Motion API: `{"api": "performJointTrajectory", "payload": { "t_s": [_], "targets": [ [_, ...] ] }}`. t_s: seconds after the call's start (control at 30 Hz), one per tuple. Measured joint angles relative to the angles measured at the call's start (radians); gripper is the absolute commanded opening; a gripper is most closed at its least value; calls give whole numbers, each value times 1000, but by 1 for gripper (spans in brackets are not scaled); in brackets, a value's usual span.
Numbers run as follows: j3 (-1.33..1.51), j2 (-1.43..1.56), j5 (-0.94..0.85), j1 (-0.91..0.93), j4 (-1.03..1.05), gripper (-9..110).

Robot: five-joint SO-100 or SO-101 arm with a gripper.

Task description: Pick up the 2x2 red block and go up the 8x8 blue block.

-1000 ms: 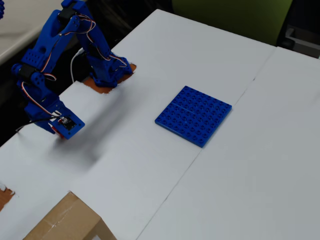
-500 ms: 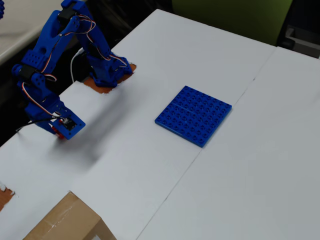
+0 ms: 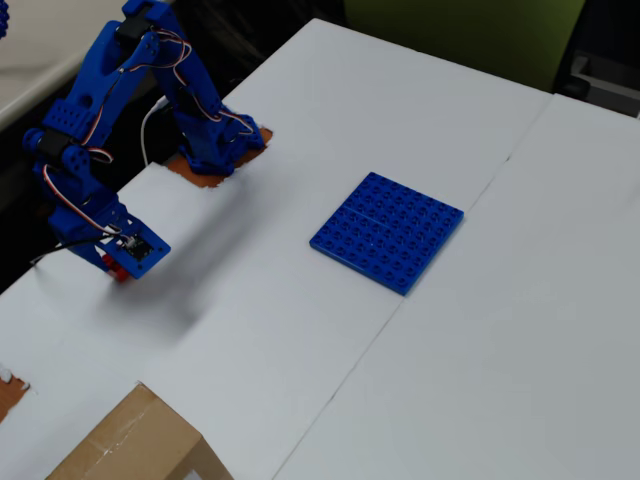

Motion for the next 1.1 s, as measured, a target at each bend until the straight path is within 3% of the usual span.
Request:
{"api": "performJointTrajectory", "payload": {
  "t_s": [0.67, 1.1],
  "targets": [
    [2, 198, 69, -109, 193, 0],
    [2, 449, 204, -367, 295, 1]
  ]
}}
